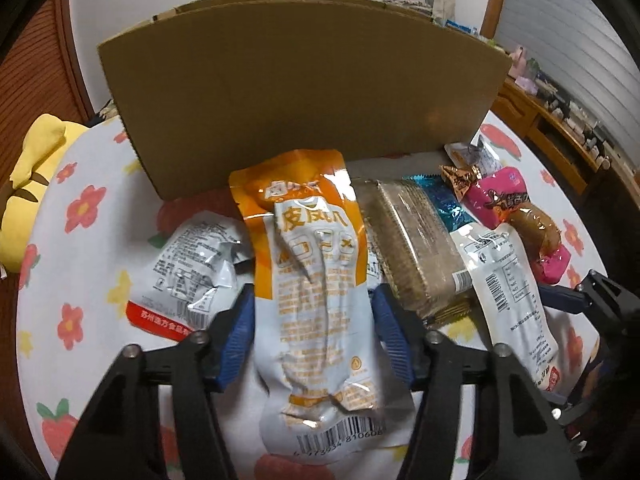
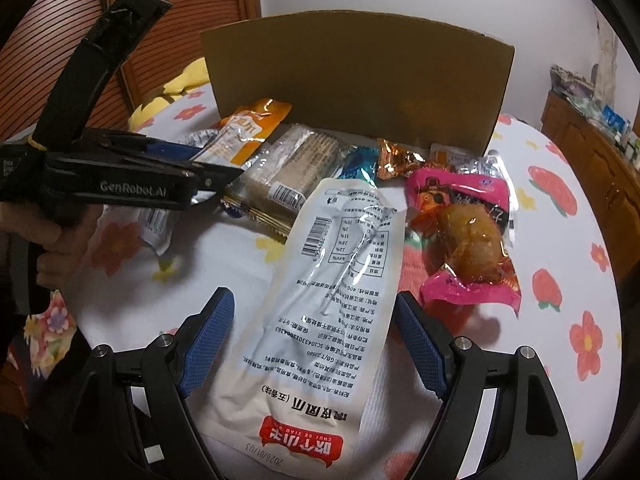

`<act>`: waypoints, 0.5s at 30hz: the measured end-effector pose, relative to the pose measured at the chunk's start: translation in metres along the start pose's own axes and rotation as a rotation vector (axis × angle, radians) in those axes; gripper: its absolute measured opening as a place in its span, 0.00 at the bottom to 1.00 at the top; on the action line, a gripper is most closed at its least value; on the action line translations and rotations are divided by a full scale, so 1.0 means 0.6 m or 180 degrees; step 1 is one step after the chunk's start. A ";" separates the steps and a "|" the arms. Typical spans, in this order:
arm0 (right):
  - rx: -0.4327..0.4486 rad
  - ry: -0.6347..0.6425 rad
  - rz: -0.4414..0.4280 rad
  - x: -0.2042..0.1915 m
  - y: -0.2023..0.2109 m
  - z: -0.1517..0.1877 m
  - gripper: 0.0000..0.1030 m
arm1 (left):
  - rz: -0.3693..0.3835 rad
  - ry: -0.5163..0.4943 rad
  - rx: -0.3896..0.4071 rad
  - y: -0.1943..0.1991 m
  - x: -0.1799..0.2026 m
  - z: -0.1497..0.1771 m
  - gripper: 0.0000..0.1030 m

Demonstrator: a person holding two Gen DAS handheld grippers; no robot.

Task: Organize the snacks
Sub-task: 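Grasp the orange-and-white sausage pack with the left gripper while the right grasps the white pouch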

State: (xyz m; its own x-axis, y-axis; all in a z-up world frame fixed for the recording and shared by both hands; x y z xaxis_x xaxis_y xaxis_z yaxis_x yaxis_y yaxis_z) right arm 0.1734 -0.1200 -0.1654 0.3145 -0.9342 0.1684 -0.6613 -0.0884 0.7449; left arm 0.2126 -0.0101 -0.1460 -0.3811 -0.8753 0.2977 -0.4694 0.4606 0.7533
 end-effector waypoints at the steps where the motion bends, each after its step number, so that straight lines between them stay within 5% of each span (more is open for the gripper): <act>1: -0.0007 0.0004 -0.0003 -0.001 -0.001 0.000 0.81 | 0.0010 -0.0006 -0.0003 0.003 -0.001 0.002 0.49; 15: -0.0025 0.0178 0.0154 -0.010 -0.005 -0.004 0.74 | -0.0009 -0.0040 0.0283 0.066 0.009 0.029 0.42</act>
State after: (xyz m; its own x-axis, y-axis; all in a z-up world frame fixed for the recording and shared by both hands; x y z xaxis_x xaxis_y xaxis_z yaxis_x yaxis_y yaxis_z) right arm 0.1754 -0.1132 -0.1672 0.3200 -0.9165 0.2399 -0.6714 -0.0407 0.7400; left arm 0.1781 0.0060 -0.1252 -0.3893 -0.8749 0.2880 -0.5391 0.4699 0.6989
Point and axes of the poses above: each gripper's, at about its wrist camera, not at the fingertips, and y roughly against the way its jaws point, x to its right, z to its underside, the point moved 3 cm from there along -y, roughly the way its jaws point, and after that the axes turned 14 degrees about z, right-handed, at the moved point
